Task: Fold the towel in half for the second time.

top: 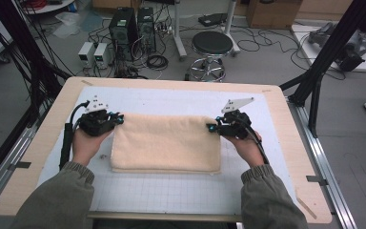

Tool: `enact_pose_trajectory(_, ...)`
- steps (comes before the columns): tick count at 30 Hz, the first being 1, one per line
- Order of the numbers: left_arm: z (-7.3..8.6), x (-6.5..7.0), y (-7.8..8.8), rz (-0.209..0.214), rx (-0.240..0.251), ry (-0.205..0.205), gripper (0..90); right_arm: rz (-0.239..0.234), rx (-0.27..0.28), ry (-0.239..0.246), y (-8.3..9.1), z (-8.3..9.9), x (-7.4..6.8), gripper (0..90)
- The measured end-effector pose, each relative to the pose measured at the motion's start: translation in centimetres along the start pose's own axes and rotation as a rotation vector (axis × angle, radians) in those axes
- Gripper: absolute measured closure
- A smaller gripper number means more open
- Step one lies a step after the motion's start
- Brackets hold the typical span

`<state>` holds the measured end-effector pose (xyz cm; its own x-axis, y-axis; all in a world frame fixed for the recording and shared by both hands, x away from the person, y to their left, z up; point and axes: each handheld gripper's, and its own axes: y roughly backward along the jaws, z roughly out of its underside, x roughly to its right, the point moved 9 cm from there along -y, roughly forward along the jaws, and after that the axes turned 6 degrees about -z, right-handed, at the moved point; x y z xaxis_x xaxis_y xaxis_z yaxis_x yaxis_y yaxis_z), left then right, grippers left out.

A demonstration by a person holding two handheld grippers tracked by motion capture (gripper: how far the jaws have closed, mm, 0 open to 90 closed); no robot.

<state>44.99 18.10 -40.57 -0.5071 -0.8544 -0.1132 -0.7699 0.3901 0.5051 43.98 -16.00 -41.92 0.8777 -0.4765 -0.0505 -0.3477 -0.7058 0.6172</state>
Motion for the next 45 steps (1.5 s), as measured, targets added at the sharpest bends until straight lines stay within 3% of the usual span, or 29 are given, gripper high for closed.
enact_pose_trajectory(4, -2.5, -1.0, -1.0, -0.026, 0.015, -0.009, 80.2, 0.042, 0.001, 0.006, 0.2, -1.5, 1.8, 73.9)
enact_pose_trajectory(6, -3.0, -1.4, -1.5, -0.059, 0.003, -0.011, 77.2, 0.049, 0.02, -0.013, 0.2, -2.1, 3.0, 70.1)
enact_pose_trajectory(7, -2.9, -1.6, -2.0, -0.097, 0.0, 0.006, 70.5, 0.061, 0.029, -0.013, 0.1, -2.3, 3.5, 65.8)
enact_pose_trajectory(8, -2.7, -1.6, -2.2, -0.093, -0.01, 0.025, 58.0, 0.101, 0.038, -0.029, -0.1, -2.0, 4.4, 58.7)
enact_pose_trajectory(11, -1.5, -1.4, -2.5, -0.072, -0.032, 0.034, 54.3, 0.076, 0.004, -0.12, -1.0, -0.4, 5.3, 48.1)
enact_pose_trajectory(14, 0.3, -1.3, -2.4, -0.048, -0.047, 0.054, 53.9, 0.076, -0.004, -0.146, -1.4, 0.9, 5.4, 43.7)
enact_pose_trajectory(16, 1.6, -0.9, -2.3, -0.021, -0.069, 0.06, 52.7, 0.067, 0.002, -0.163, -1.5, 1.3, 5.2, 41.7)
enact_pose_trajectory(20, 3.1, 0.4, -1.8, 0.018, -0.049, 0.059, 50.2, 0.053, -0.012, -0.165, -2.0, 2.1, 4.1, 37.6)
enact_pose_trajectory(25, 5.2, 2.0, -1.2, 0.081, -0.078, 0.035, 54.0, 0.01, -0.042, -0.123, -2.7, 2.8, 1.7, 46.6)
enact_pose_trajectory(28, 5.9, 2.9, -1.0, 0.109, -0.089, 0.015, 53.9, 0.004, -0.068, -0.11, -3.0, 3.5, 1.0, 46.6)
enact_pose_trajectory(34, 7.9, 3.7, -1.6, 0.133, -0.176, -0.021, 57.1, -0.007, -0.094, -0.133, -4.0, 5.1, 0.6, 46.0)
enact_pose_trajectory(37, 8.0, 3.8, -1.8, 0.119, -0.162, -0.033, 57.1, -0.004, -0.1, -0.138, -4.3, 5.3, 0.6, 45.6)
enact_pose_trajectory(41, 7.7, 3.7, -1.4, 0.123, -0.145, -0.017, 55.4, 0.001, -0.087, -0.143, -4.3, 5.1, 0.7, 42.0)
enact_pose_trajectory(45, 7.2, 3.6, -0.6, 0.128, -0.101, 0.028, 49.6, 0.008, -0.062, -0.161, -4.2, 4.9, 0.6, 33.9)
